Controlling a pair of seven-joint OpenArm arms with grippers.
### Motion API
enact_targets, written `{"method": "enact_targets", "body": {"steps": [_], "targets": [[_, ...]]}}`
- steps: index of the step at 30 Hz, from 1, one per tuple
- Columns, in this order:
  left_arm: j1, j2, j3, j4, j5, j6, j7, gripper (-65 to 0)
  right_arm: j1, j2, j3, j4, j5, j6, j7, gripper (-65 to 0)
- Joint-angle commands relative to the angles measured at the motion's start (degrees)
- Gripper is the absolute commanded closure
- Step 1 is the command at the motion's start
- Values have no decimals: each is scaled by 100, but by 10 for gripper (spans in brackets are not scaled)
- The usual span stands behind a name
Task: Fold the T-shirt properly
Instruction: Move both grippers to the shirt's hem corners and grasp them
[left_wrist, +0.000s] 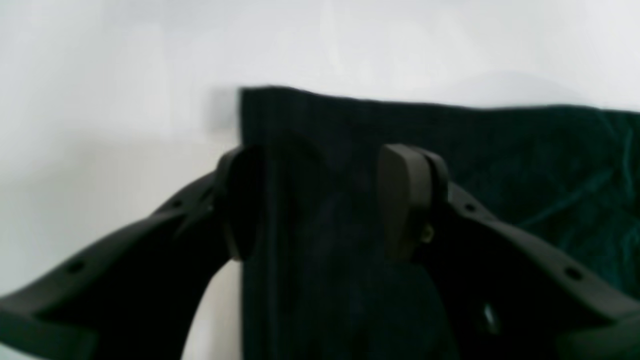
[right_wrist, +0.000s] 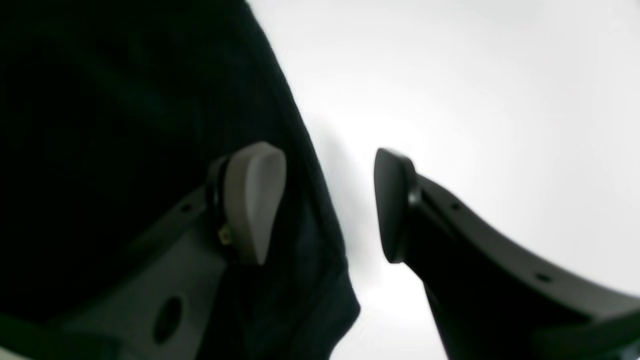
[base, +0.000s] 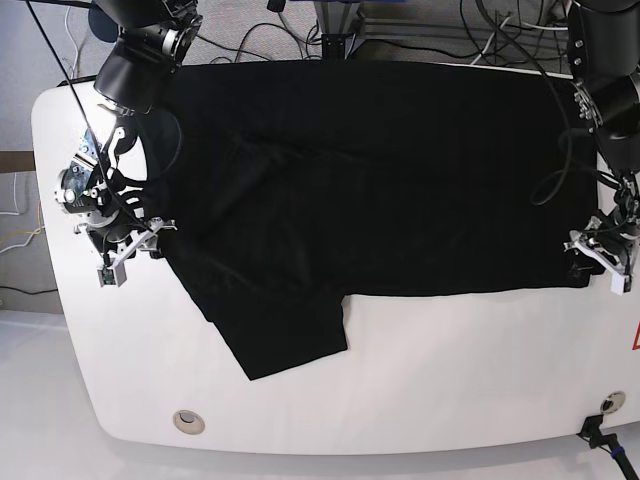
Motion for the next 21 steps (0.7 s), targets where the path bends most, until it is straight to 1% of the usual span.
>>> {"method": "enact_targets", "body": {"steps": [1,2,10,14,16,21], "targets": [[-160,-217,2,89,-95,30,-217,-343,124,57,-7,102,74,37,136,-314],[-151,-261,2,89,-95,56,-217,-343,124,57,-7,102,74,37,136,-314],[42,-261,11,80,-95,38,-209,-343,107,57,-7,120,74,37,127,-314],[174,-191,11,71,-95,30,-191,-343,107,57,-7,129,74,37,127,-314],[192,-94,11,71,-95,30,-191,-343,107,57,-7,129,74,46,127,-314],[201,-59,2,71,-95,30,-200,-343,107,57,-7,137,74,46,118,-314]]}}
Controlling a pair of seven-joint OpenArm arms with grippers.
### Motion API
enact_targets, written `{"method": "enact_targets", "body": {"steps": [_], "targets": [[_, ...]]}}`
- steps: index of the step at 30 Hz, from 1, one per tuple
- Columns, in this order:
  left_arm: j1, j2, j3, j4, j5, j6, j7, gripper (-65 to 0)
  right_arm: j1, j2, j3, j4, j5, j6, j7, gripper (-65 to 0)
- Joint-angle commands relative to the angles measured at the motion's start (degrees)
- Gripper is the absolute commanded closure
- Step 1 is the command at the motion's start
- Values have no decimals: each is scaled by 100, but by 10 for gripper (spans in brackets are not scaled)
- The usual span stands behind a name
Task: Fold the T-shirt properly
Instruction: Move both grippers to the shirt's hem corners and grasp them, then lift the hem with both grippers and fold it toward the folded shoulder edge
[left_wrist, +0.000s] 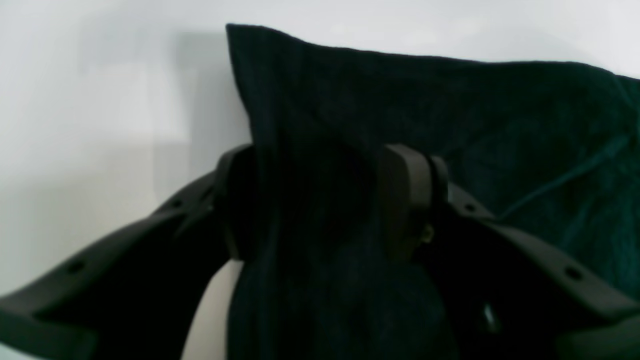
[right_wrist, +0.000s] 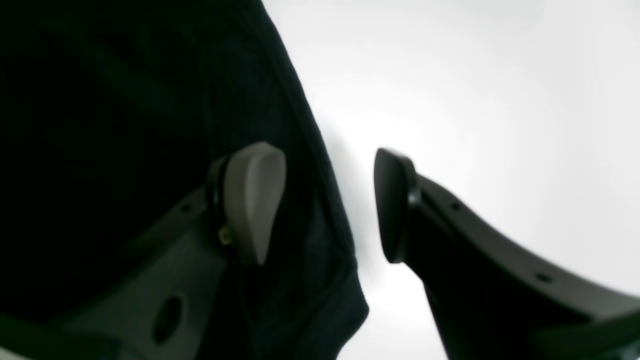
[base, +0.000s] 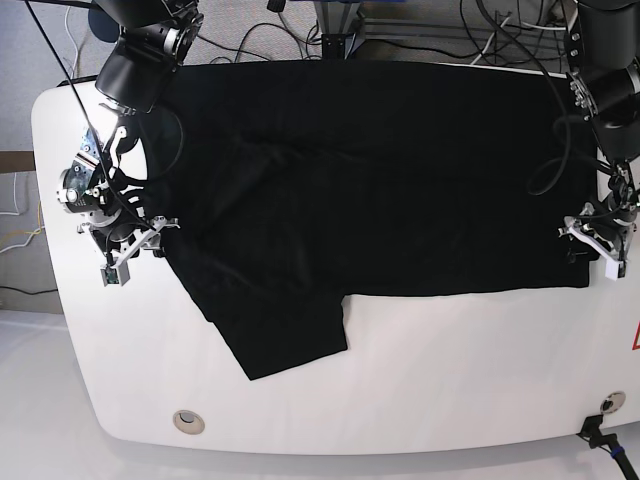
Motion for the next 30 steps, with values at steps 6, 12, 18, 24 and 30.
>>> {"method": "enact_targets", "body": {"steps": [6,12,18,24,30], "targets": [[-151,84,-5,110,-64,8,-91,-341,157,77,4,131,55,35,123,-314],[-160,216,-5,137,-64,8,-91,-283,403,77,-5,25,55,26,149,-314],[-160,225,-5,137,-64,17,-91,0,1168,77,-5,-801,55,26,158,-314],[-160,207,-5,146,-64,8,-91,0,2135,77,-5,-2111,28,-132,632,-316],[-151,198,-31,146,-91,-10,-240,0,3023,41,-5,-3904,-886,-334,1749,-317]]}}
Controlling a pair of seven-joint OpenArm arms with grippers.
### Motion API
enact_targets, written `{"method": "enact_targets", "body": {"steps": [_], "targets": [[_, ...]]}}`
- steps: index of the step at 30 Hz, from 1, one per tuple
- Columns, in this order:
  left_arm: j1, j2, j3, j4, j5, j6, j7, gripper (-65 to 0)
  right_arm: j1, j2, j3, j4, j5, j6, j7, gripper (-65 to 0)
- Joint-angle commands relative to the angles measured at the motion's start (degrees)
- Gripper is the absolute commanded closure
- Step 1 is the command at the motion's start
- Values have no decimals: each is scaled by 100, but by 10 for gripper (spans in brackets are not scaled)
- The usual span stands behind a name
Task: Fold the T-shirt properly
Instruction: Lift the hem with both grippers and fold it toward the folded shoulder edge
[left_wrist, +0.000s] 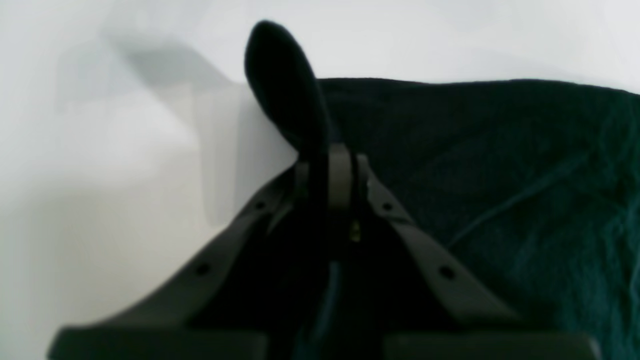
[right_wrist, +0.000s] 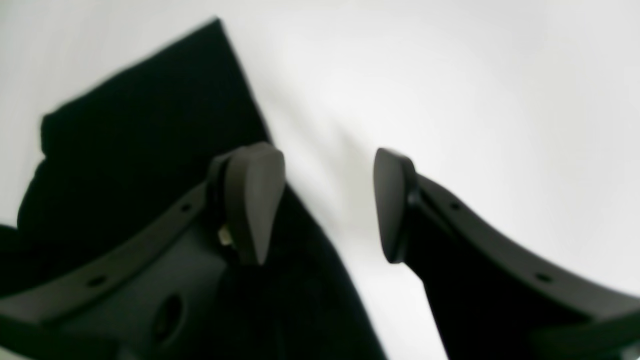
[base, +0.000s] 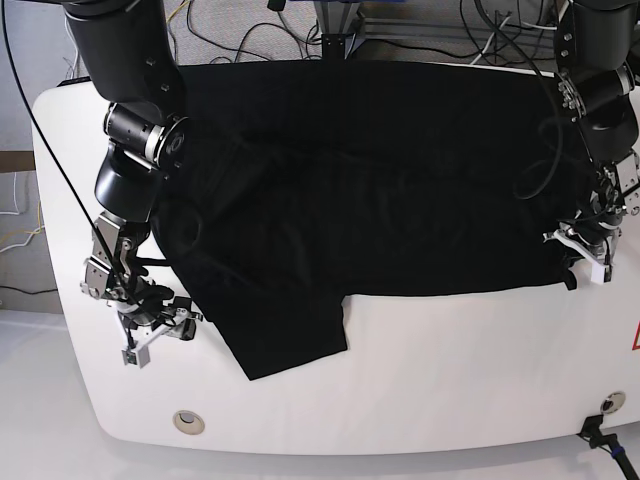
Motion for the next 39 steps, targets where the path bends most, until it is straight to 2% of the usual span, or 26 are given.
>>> {"method": "enact_targets", "body": {"steps": [1,4,7,16,20,27,29,31,32,39], "targets": [[-132,-114,-14,80,-49,-32,-199,0,346,46,-11,-547,-77,37,428,-318],[-123,-114,-22,80,-49,-32,-199,0,513,64,-2,-1215,-95,37,841,-318],[-123,-123,-22,80,-58,-40,-199,0,487,64,6,-1382,-95,37,999,-318],[-114,-123,-22,80,-58,-80,-199,0,118,20,6,-1364,-51,37,1025,-317],[-114,-123,-22,80,-58,-80,-199,0,109,-200,6,-1356,-95,37,1025,-314],[-114,-123,-14,80,-58,-80,-199,0,118,-323,6,-1347,-95,37,1025,-304],[-114,-123,-14,80,-58,-80,-199,0,118,-323,6,-1347,-104,37,1096,-219],[-114,-123,-14,80,-58,-80,-208,0,118,-306,6,-1347,-104,37,1236,-58],[-123,-123,-14,89,-58,-80,-216,0,118,-306,6,-1347,-112,37,1245,0],[70,-79,-40,748,-67,-80,-630,0,153,-306,-11,-1268,-112,90,1078,0]]}}
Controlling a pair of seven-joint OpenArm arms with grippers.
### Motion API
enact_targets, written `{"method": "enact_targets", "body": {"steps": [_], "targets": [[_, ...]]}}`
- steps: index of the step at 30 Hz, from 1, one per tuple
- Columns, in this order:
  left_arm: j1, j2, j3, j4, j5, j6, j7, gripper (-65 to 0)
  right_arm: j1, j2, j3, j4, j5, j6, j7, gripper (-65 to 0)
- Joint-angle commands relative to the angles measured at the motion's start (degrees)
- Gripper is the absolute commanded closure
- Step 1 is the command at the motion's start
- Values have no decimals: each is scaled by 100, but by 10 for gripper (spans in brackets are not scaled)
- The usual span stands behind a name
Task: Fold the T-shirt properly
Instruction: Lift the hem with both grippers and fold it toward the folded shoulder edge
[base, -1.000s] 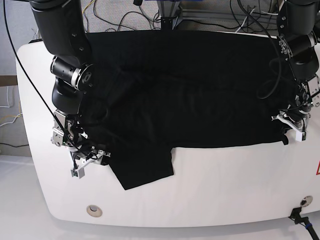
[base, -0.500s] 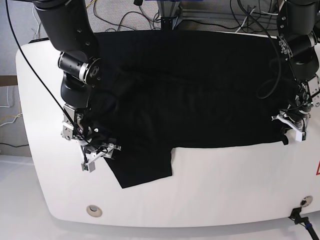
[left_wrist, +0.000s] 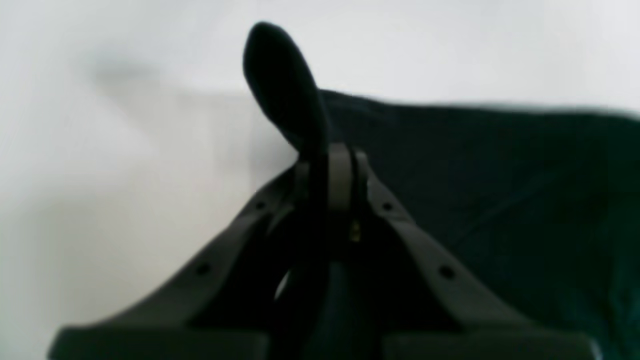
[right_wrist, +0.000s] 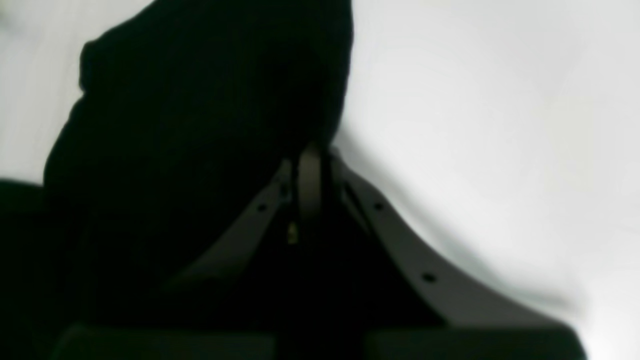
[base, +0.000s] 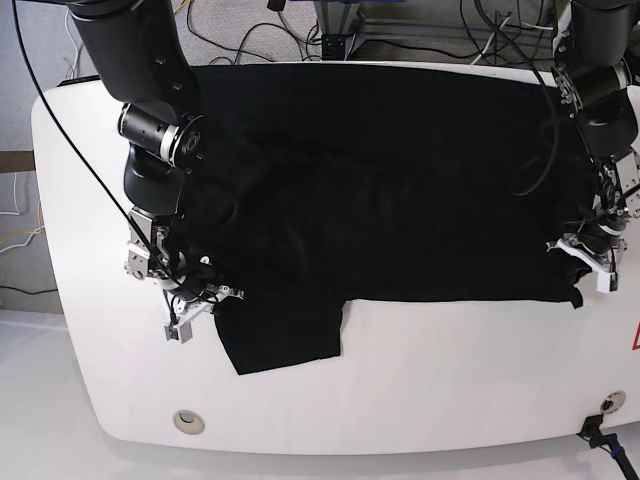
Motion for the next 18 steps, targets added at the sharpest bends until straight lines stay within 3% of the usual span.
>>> {"method": "enact_targets", "body": {"steps": [1,5,9,18], "targets": [[-98,-118,-25,281,-86,-8,-142,0,227,35,-5,371,71,48,-142,0],[-71,-118,-60,545,-157,-8,-151,0,166,-149,-5,1215,80,57,-775,0],[113,-118,-209,870,-631,-8,-142,0,87,-264,-40,2058,80,57,-1514,0],[992,-118,-209,1758,-1291,-8,-116,0,-1188,-378,-1104,5144,141,57,-3228,0]]}}
